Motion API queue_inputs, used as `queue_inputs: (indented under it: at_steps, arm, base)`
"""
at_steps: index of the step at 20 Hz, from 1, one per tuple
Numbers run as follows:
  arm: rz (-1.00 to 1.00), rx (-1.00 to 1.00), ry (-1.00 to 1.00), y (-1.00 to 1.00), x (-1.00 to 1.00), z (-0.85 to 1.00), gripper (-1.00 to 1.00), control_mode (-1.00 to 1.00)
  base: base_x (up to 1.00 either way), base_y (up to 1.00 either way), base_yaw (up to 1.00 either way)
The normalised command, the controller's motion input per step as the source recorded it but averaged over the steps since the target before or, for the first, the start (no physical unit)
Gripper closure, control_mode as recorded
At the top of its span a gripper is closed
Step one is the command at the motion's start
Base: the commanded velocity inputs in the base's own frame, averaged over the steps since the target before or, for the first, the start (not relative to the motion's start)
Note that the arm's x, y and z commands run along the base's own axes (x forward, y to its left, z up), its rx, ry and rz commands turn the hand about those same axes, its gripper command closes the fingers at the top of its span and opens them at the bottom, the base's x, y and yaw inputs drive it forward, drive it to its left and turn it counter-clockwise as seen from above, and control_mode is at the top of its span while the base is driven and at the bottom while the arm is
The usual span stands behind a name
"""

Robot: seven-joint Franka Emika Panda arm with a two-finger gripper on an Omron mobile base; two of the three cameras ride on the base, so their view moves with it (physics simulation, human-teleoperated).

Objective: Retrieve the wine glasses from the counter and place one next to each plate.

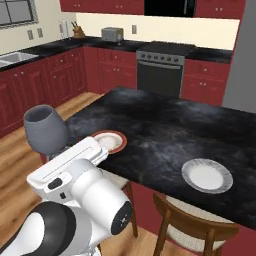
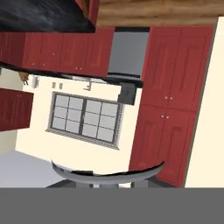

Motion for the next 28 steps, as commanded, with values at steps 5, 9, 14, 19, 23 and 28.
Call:
queue_inputs:
  at_steps: [5,9,14,19,23,28]
  arm:
    - [0.0,0.0,0.0,0.0,0.0,0.0,1.0,1.0]
    - [0.0,0.0,0.0,0.0,0.0,0.0,1.0,1.0]
    - [0.19,0.01,0.01,-0.22,0.8,-0.2,1.0,-1.0]
    - [0.0,0.0,0.0,-0.09,0.79,-0.13,1.0,-1.0]
    - [-0.03,-0.03,0.12,-0.25,0.95,-0.37,1.0,-1.0]
    - [-0.02,-0.06,0.09,-0.48,0.78,-0.48,1.0,-1.0]
  base:
    - [0.77,-0.38,0.36]
    - [0.68,-0.53,0.43]
    - [0.2,-0.07,0.08]
    - [0.0,0.0,0.0]
    - [0.0,0.0,0.0]
    - [0.0,0.0,0.0]
